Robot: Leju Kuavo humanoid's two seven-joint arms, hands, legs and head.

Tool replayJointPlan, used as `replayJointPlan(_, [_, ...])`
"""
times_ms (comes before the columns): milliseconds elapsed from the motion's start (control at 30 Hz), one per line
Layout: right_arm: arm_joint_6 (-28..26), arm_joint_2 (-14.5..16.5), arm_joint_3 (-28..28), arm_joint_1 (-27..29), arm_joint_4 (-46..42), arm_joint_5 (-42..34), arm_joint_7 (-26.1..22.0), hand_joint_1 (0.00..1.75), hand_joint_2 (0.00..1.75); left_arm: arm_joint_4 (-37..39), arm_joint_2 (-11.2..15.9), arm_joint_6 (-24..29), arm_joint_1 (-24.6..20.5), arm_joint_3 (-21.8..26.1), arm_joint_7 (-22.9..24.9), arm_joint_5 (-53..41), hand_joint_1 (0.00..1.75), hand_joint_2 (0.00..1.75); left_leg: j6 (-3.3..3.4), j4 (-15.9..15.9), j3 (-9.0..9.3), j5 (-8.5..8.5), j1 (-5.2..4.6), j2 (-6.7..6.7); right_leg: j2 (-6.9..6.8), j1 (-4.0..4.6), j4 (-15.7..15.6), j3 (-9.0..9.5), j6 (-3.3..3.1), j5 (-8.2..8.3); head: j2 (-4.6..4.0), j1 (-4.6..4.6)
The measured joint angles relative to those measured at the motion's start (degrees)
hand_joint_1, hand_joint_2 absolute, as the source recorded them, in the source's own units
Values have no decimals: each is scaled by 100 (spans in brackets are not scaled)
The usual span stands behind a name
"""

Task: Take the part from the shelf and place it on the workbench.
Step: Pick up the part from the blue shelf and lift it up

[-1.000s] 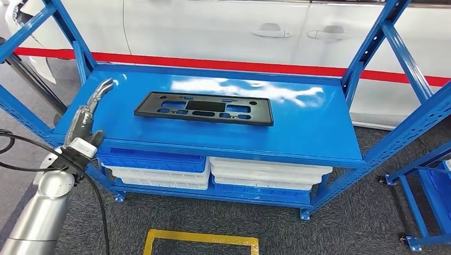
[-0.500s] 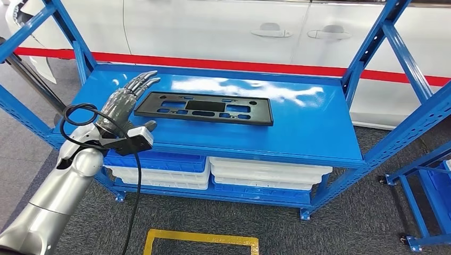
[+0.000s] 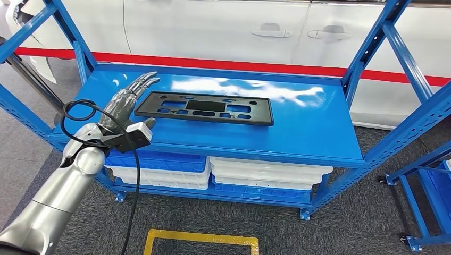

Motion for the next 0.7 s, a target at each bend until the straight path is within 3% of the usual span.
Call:
replayJointPlan(233, [2,0,0,2,0,-3,0,0,0,123,2,0,-1,-1,-20,75,0,0,53,19,-12,-8,-46,-1,0,-27,-15,1,51,10,0,0])
replayJointPlan(367, [1,-1,0,8,0,-8,2,0,0,164,4,-7,-9,-1,-25,92,0,0,174,-92,40,15,-16,11,-26,-22,140,-40,132,41,0,0])
replayJointPlan(433, [-1,-1,0,7,0,-10,2,0,0,172,5,-19,-24,-1,-28,100,0,0,224,-143,102,29,2,26,-54,-19,529,-232,127,-203,0,0])
replayJointPlan(500, [-9,-1,0,11,0,-11,2,0,0,184,5,-36,-26,-1,-27,105,0,0,237,-145,108,29,0,32,-62,-19,1196,-582,128,-556,0,0])
replayJointPlan(533, [-14,-1,0,15,0,-12,2,0,0,192,5,-43,-17,-2,-27,107,0,0,233,-142,112,22,0,32,-64,-21,1446,-730,135,-645,0,0])
replayJointPlan(567, [-19,-1,0,19,0,-13,3,0,0,201,5,-48,-6,-2,-28,107,0,0,226,-139,123,10,1,31,-67,-24,1531,-802,136,-632,0,0])
replayJointPlan(600, [-21,-2,0,20,0,-14,3,0,0,208,4,-51,1,-3,-28,108,0,0,211,-134,144,-9,3,30,-72,-29,1392,-760,131,-498,0,0])
replayJointPlan(667, [-23,-5,0,21,-1,-15,4,0,0,214,4,-55,4,-3,-29,109,0,0,168,-125,215,-71,9,30,-93,-35,673,-442,102,-75,0,0])
replayJointPlan(700, [-23,-7,0,20,-1,-16,4,0,0,216,5,-55,0,-3,-29,111,0,0,138,-116,242,-104,5,33,-106,-21,325,-291,88,25,0,0])
